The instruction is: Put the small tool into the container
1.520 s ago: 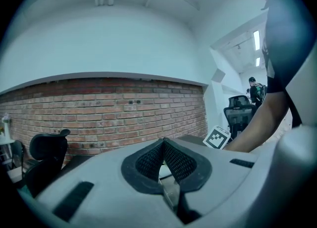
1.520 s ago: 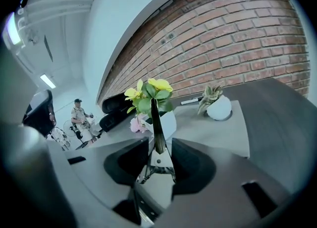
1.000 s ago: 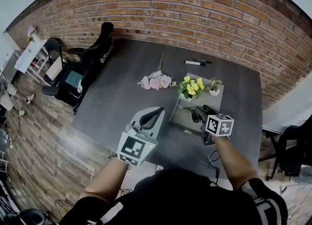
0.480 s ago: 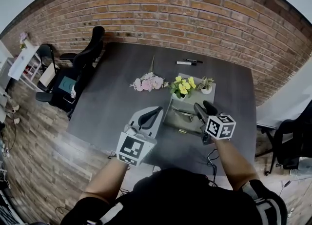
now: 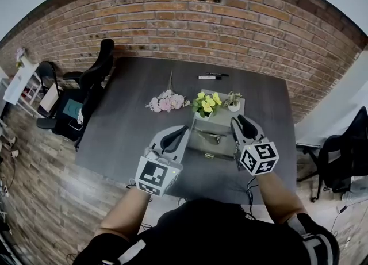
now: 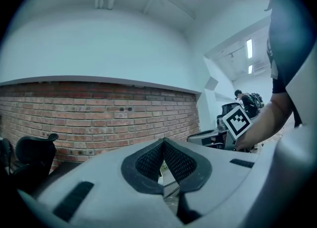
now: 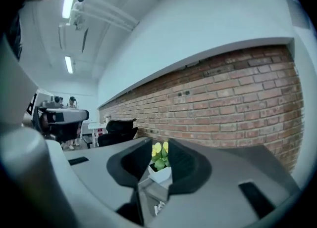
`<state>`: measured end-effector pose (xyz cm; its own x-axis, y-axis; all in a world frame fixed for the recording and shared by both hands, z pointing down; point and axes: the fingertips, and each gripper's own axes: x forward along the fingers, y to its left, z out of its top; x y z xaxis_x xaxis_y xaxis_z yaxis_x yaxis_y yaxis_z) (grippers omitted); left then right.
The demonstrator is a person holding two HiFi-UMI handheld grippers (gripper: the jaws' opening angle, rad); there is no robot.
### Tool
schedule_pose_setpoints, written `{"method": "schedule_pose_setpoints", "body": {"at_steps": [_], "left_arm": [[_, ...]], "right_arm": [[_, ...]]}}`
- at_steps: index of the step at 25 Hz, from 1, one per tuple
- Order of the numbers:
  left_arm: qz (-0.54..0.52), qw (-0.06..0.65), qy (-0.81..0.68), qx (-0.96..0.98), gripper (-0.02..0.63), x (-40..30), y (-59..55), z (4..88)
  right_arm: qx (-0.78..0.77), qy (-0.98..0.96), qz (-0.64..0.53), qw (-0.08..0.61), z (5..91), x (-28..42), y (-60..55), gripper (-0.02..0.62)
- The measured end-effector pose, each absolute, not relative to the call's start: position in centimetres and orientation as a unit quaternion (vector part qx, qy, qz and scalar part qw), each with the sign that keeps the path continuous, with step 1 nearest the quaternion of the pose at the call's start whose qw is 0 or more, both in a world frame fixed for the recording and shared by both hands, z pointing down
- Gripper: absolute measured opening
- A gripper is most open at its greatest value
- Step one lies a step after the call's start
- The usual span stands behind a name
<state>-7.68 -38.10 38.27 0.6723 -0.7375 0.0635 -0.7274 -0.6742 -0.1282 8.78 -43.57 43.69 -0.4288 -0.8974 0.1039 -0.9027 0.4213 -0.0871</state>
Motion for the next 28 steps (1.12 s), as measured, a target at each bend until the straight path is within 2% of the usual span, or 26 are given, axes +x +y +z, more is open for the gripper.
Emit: {"method": "schedule_pose_setpoints", "body": {"at_steps": [4,18,28], "left_arm": [[-0.039,0.052,0.402,-0.913,0.008,-7.6,-37.9,37.1],[-0.008,0.069,0.395,-0.916,0.008,-7.1,-37.0,34.3],[-0.002,0.069,0.389,-0.919,0.008,-6.8,-37.3,33.8]], "right_arm": [[0.551,-0.834,0.026,0.013,41.6,9.4,-42.5,0.001],[0.509,-0.860,-0.035,-0.024,35.4,7.7,-38.6,-0.003],[0.509,-0.860,-0.026,-0.023,35.2,8.0,-38.8,-0.005]]}}
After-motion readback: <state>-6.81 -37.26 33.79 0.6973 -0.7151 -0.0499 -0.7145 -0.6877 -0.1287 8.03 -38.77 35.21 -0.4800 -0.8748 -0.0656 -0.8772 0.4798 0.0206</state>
